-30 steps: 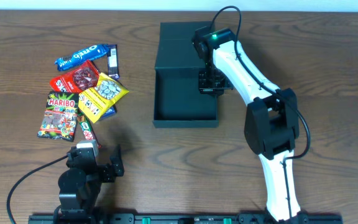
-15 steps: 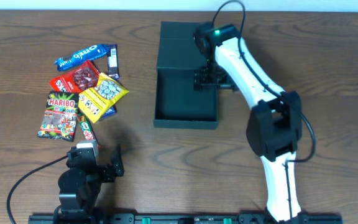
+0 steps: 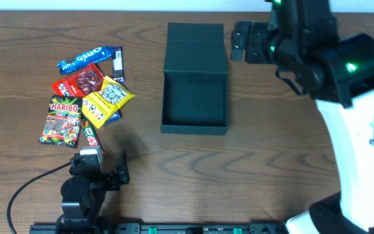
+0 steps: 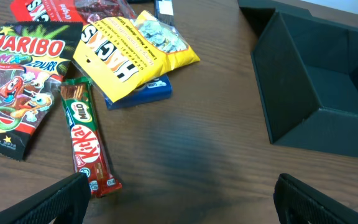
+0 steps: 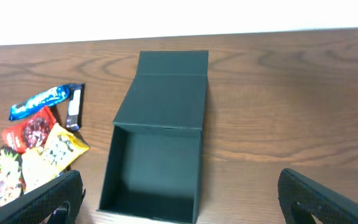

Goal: Pack container
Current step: 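Release the box and raise the right gripper away to the right, then reach the left gripper to the Haribo bag and grasp it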

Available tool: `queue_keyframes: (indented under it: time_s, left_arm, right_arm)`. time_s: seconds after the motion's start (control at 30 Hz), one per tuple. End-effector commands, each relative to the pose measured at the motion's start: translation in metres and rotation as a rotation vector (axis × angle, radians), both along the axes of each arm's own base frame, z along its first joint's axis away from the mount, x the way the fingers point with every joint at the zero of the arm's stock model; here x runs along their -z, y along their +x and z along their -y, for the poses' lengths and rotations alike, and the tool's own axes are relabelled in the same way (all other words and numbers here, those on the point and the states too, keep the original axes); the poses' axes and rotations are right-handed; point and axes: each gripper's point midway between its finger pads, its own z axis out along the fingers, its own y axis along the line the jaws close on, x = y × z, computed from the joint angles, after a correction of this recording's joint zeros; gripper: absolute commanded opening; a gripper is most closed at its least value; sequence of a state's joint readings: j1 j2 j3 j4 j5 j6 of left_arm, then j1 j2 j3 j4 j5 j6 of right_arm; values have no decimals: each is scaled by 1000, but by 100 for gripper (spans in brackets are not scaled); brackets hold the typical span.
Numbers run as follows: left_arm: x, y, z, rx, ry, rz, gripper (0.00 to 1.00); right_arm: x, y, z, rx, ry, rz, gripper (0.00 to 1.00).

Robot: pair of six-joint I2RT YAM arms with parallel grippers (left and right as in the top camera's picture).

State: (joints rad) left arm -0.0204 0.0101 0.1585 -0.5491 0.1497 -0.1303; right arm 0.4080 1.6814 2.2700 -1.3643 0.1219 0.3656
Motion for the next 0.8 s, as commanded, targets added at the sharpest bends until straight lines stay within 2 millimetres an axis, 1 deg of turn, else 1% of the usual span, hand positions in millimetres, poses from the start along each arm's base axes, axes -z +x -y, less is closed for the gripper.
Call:
queue_keyframes:
  time_s: [0.0, 0.1, 0.17, 0.23, 0.3, 0.37, 0.53, 0.57, 0.6, 0.7, 0.77]
  left_arm:
    - [3, 0, -2, -3, 11, 0, 95]
    - [3, 1, -2, -4, 10, 1, 95]
    - [2, 0, 3, 0, -41, -1, 95]
    - [1, -1, 15, 3, -181, -22, 95]
    - [-1, -7, 35, 18, -411, -80, 95]
    - [-5, -14, 53, 57, -573, -141, 95]
    - [-7, -13, 54, -6, -691, -169, 95]
    - [-10, -14, 58, 14, -714, -173, 95]
    - [-17, -13, 63, 58, -724, -156, 95]
    - [-47, -10, 76, 205, -697, -39, 95]
    - [-61, -8, 75, 227, -663, 24, 96]
  right_arm:
    - [0, -2, 6, -40, -61, 11, 99]
    - [1, -6, 7, -45, -70, 2, 99]
    - [5, -9, 9, -48, -80, -17, 99]
    - [7, -11, 9, -48, -86, -31, 99]
    - [8, -12, 10, -49, -86, -35, 99]
    - [8, -12, 9, -50, -86, -34, 99]
    - [9, -17, -7, -183, -75, -40, 99]
    - [9, -19, -12, -223, -71, -42, 99]
    - [9, -22, -16, -254, -68, -44, 99]
    - [11, -27, -22, -307, -57, -54, 99]
    - [10, -28, -24, -328, -58, -52, 99]
